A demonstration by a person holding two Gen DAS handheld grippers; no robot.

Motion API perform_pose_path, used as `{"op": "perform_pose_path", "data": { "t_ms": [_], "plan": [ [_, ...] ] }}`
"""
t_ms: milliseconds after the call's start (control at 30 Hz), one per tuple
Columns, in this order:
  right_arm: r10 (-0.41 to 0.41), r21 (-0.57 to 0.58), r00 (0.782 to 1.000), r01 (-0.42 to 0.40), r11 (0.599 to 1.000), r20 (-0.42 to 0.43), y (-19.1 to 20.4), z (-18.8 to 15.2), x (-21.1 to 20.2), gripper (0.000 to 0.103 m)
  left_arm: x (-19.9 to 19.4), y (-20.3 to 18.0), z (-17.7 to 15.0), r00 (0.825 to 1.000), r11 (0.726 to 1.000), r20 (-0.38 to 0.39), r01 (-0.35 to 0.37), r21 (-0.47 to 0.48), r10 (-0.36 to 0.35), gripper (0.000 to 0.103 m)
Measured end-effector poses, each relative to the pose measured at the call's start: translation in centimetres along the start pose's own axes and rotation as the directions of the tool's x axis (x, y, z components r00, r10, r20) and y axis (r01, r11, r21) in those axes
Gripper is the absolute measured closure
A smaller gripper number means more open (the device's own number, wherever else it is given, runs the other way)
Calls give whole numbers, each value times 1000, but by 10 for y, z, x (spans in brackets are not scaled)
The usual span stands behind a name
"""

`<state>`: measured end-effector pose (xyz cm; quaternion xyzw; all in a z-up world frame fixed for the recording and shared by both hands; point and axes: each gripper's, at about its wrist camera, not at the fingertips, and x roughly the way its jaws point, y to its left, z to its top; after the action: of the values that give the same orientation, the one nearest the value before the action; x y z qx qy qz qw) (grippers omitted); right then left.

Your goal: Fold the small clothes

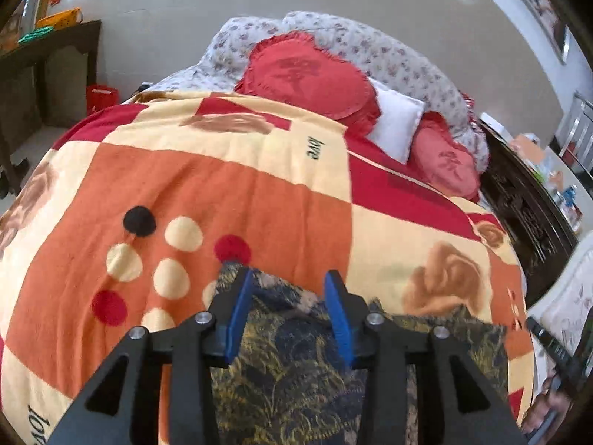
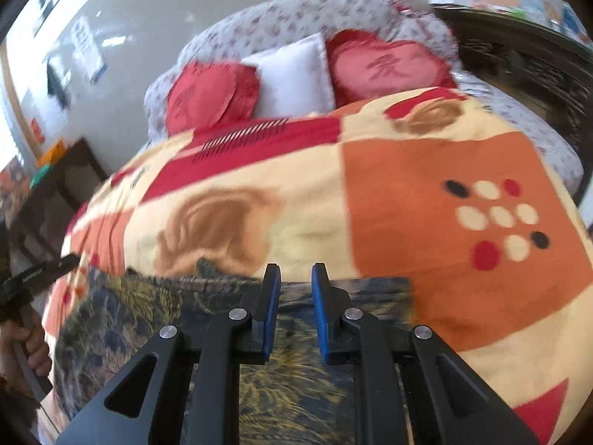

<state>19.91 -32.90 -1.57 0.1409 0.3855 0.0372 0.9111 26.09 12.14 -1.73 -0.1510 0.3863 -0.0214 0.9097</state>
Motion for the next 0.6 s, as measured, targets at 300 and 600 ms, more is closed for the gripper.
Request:
{"op": "perform_pose_path", "data": {
  "t_ms": [300,600],
  "plan": [
    [-193,137,980,199,970,-57,-1,-20,5,93,56,-21,-29,994,992,-22,-106,74,108,44],
    [-191,119,977,201,972,-94,-46,-37,68,45,54,36,-48,1000,995,-13,18,-95,-19,51]
  ]
}}
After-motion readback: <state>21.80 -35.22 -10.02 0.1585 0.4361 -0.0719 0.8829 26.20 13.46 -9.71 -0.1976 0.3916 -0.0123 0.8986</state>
